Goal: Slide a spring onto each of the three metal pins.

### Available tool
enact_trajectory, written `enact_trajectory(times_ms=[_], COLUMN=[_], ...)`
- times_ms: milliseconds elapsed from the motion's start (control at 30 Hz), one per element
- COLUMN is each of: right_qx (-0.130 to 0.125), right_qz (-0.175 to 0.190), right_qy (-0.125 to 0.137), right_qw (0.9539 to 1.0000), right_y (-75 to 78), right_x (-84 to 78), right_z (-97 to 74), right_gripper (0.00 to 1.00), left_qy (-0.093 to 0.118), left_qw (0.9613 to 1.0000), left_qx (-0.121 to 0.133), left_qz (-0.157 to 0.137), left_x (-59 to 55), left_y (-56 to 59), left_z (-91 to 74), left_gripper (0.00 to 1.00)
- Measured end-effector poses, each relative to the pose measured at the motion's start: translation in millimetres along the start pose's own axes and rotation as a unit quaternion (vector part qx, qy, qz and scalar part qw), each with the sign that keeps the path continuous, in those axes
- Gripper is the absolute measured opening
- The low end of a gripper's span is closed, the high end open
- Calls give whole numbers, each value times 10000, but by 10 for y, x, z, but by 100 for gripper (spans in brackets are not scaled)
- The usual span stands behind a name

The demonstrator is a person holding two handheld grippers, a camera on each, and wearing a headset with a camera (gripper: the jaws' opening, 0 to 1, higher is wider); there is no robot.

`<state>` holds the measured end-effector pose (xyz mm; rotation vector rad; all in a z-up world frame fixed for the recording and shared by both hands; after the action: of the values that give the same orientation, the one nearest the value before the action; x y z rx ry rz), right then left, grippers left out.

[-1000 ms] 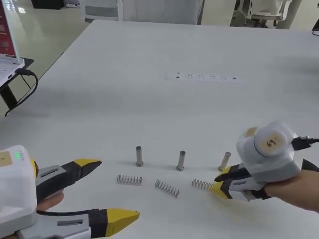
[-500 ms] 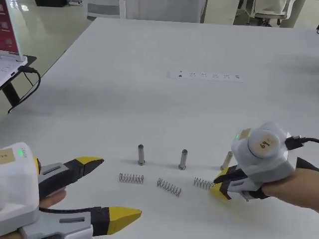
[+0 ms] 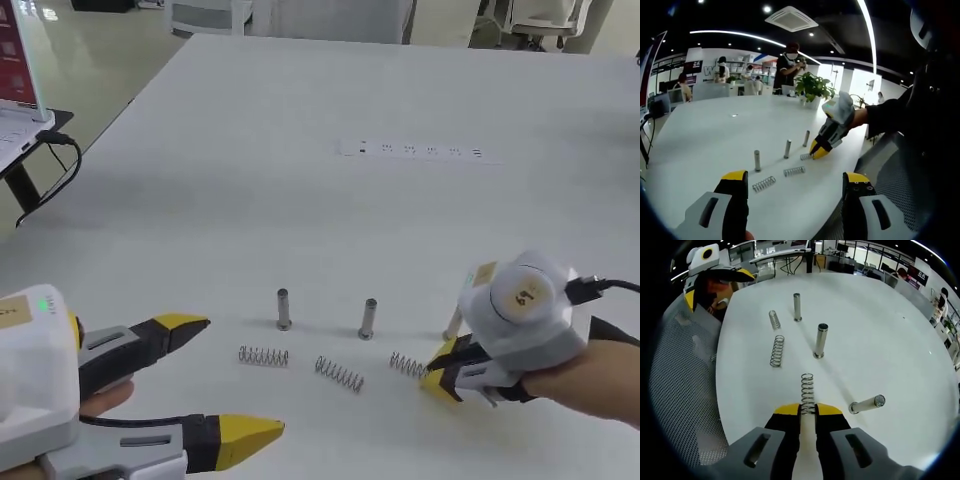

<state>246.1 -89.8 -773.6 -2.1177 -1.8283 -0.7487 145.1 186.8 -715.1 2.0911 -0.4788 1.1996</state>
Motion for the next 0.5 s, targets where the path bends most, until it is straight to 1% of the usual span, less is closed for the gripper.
enact_trajectory(times_ms=[267, 500], right_qx=[-16, 86], right_qz=[86, 131], right_qy=[48, 107], right_qw=[9999, 9998], right_y=[6, -25], right_x=[-10, 9], right_z=[-18, -67], right_gripper=[8, 8], left_qy=[-60, -151], left_qw=[10000, 9997], left_qx=[-56, -154], left_qz=[25, 62], left_x=[-4, -6], left_y=[13, 32], left_z=[8, 34], left_gripper=[72, 71])
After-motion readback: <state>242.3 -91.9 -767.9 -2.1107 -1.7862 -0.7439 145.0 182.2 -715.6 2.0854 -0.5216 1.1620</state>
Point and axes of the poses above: the centre of the closed fingertips' face, and the gripper's own axes: z roughly forward along the fingers, y roughly to its right, x roughly out of its top, the point moved 10 cm from there along -z, roughly backward along the fingers, and after that the axes turned 13 degrees about -z, right-handed, at the moved point
